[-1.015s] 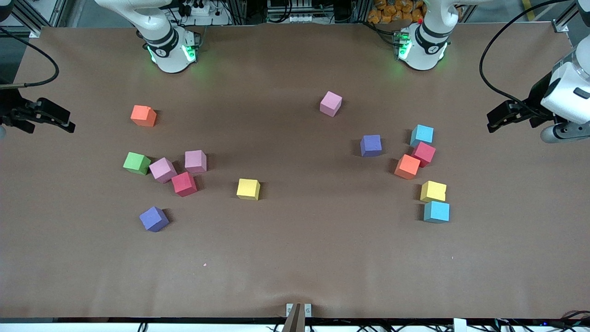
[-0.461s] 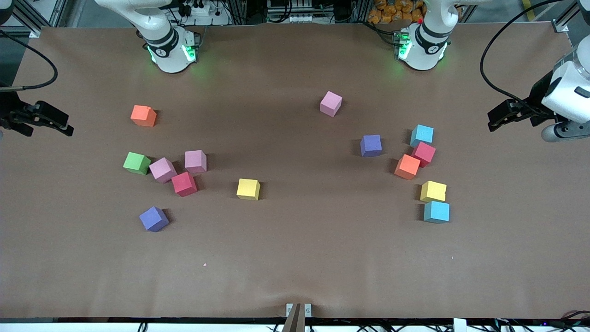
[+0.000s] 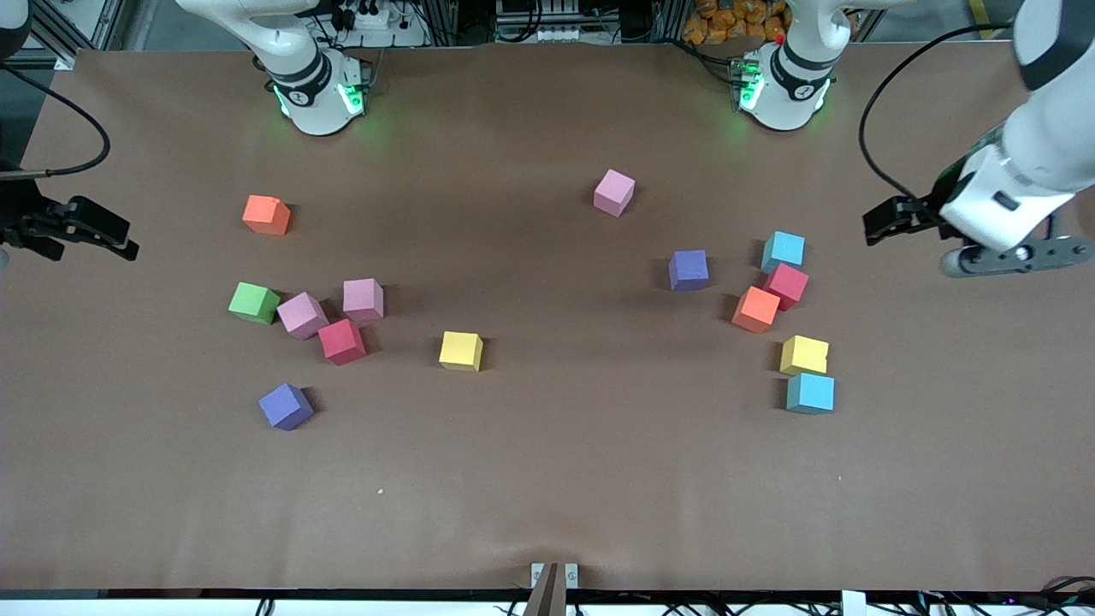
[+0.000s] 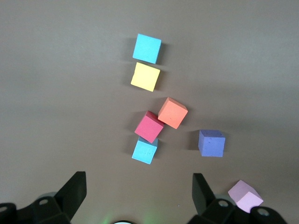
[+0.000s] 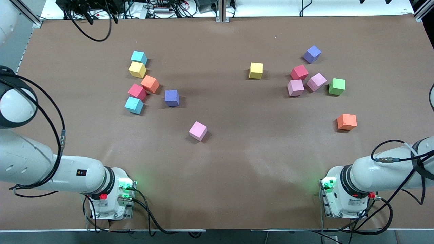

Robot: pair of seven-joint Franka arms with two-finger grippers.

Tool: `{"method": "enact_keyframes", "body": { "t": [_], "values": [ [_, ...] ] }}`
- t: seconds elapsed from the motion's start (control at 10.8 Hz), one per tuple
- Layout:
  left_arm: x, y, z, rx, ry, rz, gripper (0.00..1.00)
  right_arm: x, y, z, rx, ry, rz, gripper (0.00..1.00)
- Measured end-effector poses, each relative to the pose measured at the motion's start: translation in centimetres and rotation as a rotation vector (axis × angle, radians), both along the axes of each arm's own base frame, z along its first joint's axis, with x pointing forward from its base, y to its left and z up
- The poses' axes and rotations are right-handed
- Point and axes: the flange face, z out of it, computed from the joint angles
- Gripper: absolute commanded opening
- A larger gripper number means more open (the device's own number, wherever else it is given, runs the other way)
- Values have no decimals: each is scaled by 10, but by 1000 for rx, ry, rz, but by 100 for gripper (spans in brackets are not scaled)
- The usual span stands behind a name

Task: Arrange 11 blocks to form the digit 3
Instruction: 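Reach the right gripper to the yellow cube while the left gripper reaches the pink cube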

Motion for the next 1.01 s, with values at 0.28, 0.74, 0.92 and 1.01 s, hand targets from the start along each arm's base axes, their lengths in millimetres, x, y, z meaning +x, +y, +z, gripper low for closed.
{"method": "enact_keyframes", "body": {
  "t": [0.28, 0.74, 0.92, 1.01],
  "values": [
    [-5, -28, -55, -16, 12, -34, 100, 0, -1, 0, 0, 4, -3, 100],
    [-50, -110, -142, -36, 52, -142, 100, 7, 2, -16, -1, 29, 6, 100],
    [-76, -146, -169, -34, 57, -208, 100, 21, 5, -39, -4, 21, 10, 100],
    [-88, -157, -181, -32, 62, -233, 100, 29, 10, -58, -5, 4, 18, 100]
  ]
}}
